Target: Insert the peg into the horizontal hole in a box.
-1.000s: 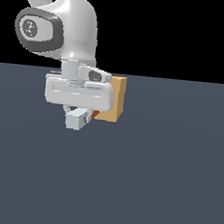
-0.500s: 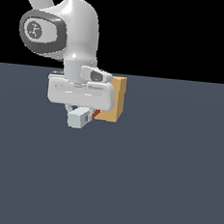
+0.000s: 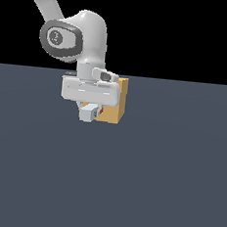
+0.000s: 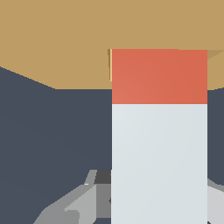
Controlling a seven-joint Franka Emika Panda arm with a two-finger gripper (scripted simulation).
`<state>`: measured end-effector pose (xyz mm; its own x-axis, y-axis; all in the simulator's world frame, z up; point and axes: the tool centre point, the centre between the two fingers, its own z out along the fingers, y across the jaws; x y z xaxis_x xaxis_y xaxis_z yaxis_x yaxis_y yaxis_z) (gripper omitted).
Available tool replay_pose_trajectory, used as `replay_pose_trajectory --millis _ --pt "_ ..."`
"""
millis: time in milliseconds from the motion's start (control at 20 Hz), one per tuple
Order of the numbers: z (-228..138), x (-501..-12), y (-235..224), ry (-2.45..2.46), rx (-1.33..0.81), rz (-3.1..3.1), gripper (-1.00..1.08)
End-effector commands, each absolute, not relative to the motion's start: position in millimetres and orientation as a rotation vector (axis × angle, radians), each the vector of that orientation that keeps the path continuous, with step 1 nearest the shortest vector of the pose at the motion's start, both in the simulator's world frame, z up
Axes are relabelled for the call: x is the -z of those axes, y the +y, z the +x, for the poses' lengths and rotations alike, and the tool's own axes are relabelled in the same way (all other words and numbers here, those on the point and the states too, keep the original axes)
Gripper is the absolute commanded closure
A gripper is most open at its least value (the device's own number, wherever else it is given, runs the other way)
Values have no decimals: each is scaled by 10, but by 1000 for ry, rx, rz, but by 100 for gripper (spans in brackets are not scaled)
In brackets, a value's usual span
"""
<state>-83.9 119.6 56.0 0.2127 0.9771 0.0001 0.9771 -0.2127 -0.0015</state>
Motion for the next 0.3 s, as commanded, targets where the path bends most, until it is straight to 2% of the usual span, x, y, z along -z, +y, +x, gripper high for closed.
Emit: replay_pose_trajectory --millis 0,250 --pt "-798 -572 1318 -1969 3 -2448 108" --pt "-771 -575 1406 -1969 3 -2448 108"
